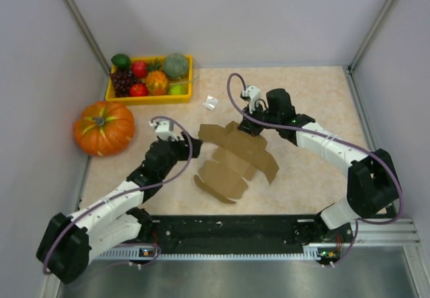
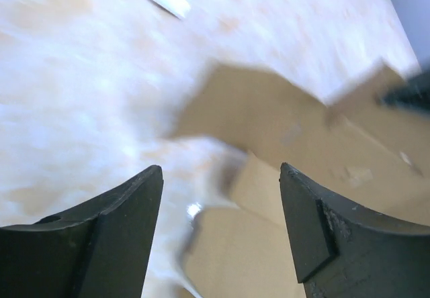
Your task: Fold the paper box
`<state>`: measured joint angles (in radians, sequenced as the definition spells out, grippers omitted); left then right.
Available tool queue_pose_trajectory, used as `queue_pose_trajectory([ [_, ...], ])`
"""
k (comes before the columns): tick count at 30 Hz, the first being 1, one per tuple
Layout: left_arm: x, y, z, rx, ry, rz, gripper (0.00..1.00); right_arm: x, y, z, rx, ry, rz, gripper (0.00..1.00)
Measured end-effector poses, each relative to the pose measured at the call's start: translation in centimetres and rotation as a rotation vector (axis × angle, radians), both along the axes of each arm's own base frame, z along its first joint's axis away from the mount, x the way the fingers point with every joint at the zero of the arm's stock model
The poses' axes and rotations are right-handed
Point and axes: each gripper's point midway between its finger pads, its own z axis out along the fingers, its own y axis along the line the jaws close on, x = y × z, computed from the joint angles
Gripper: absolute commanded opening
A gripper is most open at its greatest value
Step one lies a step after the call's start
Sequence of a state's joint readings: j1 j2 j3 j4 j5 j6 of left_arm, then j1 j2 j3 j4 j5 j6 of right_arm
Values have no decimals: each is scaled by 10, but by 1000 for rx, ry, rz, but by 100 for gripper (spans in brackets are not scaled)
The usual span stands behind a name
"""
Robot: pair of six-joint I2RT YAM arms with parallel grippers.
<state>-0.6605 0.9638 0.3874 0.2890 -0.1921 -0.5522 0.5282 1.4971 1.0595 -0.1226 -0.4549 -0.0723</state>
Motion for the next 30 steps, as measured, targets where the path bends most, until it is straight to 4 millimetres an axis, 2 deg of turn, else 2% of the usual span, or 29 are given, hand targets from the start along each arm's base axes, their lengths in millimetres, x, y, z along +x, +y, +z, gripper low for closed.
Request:
queue_pose_trajectory([
  [2,18,29,8,-24,-2,81,75,-2,0,-1,-8,-6,21,0],
  [4,31,43,8,-20,6,102,73,-6,2,-1,-6,-6,54,0],
  [9,32,17,-25,54,72,-84,72,-17,9,0,30,33,163,0],
  [12,33,8,-40,100,88,-160,68,-15,12,4,50,49,205,0],
  [15,37,3,-48,137,75,-205,57,-14,14,6,56,55,233,0],
  [16,39,3,-50,150,66,-211,49,-14,15,5,55,57,240,0],
  [18,44,2,-51,166,43,-216,44,-14,14,1,46,61,246,0],
  [20,48,2,-49,175,15,-214,31,-14,13,-4,29,68,240,0],
  [22,51,1,-45,179,-9,-207,26,-12,12,-8,1,60,218,0],
  [24,53,-2,-40,182,-42,-200,17,-5,11,-13,-59,18,165,0],
  [30,37,-18,-45,150,-53,-206,2,-12,11,-23,-219,-147,53,0],
])
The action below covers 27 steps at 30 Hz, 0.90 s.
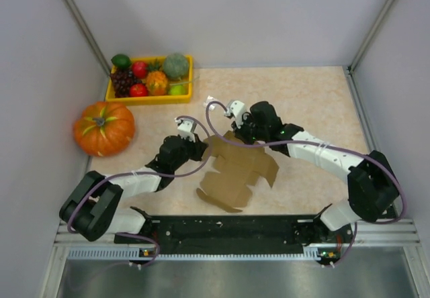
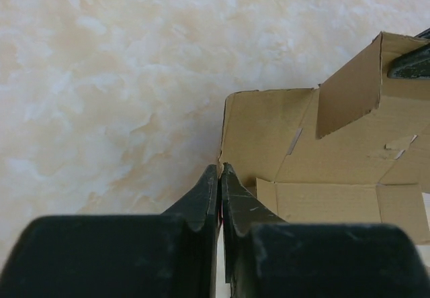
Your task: Fold the paper box
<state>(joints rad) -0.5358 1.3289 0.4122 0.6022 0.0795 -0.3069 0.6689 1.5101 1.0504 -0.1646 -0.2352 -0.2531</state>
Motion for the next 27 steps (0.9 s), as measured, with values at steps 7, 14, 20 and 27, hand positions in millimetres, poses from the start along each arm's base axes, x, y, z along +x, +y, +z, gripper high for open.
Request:
queue_pose_trajectory([
  [7,-5,-9,12,-86,-45,38,0,0,-12,15,-78,-202,-64,17],
  [14,-11,-1,23,-105,-147,91,0,4,-22,30,-78,-124,-201,63],
  [20,-19,1,22,-53,-230,95,0,-4,-28,83,28,60,-425,92],
  [27,-22,1,33,8,-323,97,0,-28,-50,130,285,270,-758,99],
])
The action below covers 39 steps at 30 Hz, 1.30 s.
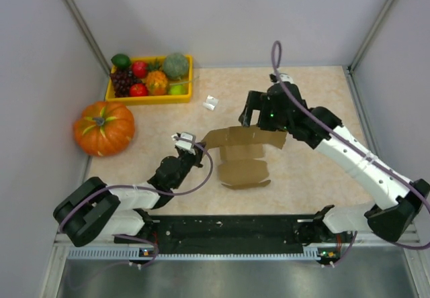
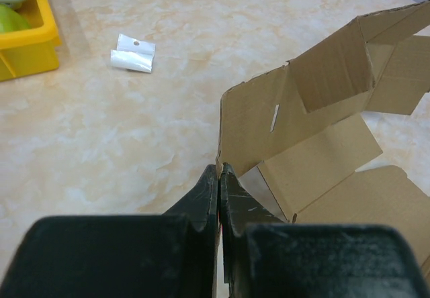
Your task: Fold the paper box
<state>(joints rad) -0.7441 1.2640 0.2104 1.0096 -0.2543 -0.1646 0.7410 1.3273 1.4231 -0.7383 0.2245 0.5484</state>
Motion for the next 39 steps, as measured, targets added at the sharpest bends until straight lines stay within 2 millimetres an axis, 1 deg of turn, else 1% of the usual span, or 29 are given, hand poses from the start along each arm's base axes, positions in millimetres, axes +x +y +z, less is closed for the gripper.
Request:
queue_pose_trajectory([
  [2,0,0,4,14,-25,2,0,-8,-6,3,144,80,-112,97],
  [3,0,0,6,18,-36,5,0,-8,-10,4,218,120,-178,93],
  [5,0,1,8,25,-51,8,0,-3,-18,-3,358,199,-308,87],
  [6,0,1,8,29,-56,10,0,-2,-22,-11,432,249,-374,82],
  [8,0,3,8,33,-61,14,0,1,-28,-35,551,336,-498,80],
  [9,0,3,8,34,-63,15,0,0,-28,-46,590,379,-536,79],
  [11,0,4,8,36,-69,18,0,-3,-21,-69,657,481,-595,79],
  [13,-1,5,8,40,-73,19,0,-1,-10,-82,710,556,-624,78],
  [15,-1,5,9,42,-79,18,0,6,-1,-84,755,586,-631,75],
  [16,-1,4,10,43,-81,16,0,10,3,-83,779,593,-631,75],
  [17,-1,4,10,43,-84,15,0,14,6,-82,802,594,-630,72],
  [22,0,4,14,49,-105,15,0,25,17,-76,876,606,-629,63],
  [23,0,4,14,49,-107,15,0,27,19,-77,885,610,-629,54],
  [25,0,4,14,50,-110,15,0,31,23,-79,900,621,-631,41],
  [26,0,4,13,52,-108,15,0,32,25,-81,904,629,-634,21],
  [27,1,3,12,52,-107,15,0,34,26,-83,912,634,-637,10],
  [28,1,3,11,54,-105,15,0,33,26,-86,916,639,-640,3],
  [29,2,3,9,56,-102,17,0,33,26,-89,915,644,-642,0],
  [32,6,1,4,58,-89,25,0,29,25,-103,923,659,-668,0],
  [36,12,-6,-2,30,-66,36,0,18,19,-134,924,659,-694,0],
  [39,14,-7,-10,4,-37,45,0,9,17,-145,925,635,-688,0],
])
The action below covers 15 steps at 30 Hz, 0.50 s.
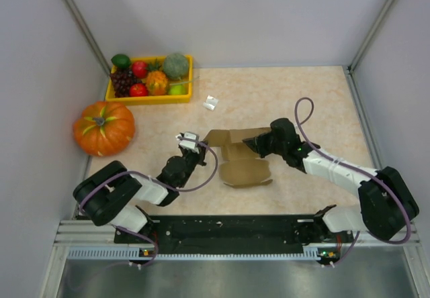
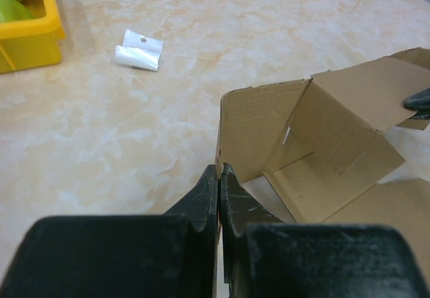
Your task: Fold the paper box
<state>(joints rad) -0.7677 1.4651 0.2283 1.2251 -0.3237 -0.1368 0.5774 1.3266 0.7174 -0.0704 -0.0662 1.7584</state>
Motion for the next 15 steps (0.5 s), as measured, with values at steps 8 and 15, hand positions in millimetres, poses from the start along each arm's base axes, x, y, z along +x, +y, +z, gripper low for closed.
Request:
queue_pose_trajectory([
  [8,-2,-7,-7,-113,67,-4,1,-5,-4,11,13,-170,-27,0],
  [15,-13,-22,-4,-228,161,-51,0,-10,-11,-8,4,-226,-61,0],
])
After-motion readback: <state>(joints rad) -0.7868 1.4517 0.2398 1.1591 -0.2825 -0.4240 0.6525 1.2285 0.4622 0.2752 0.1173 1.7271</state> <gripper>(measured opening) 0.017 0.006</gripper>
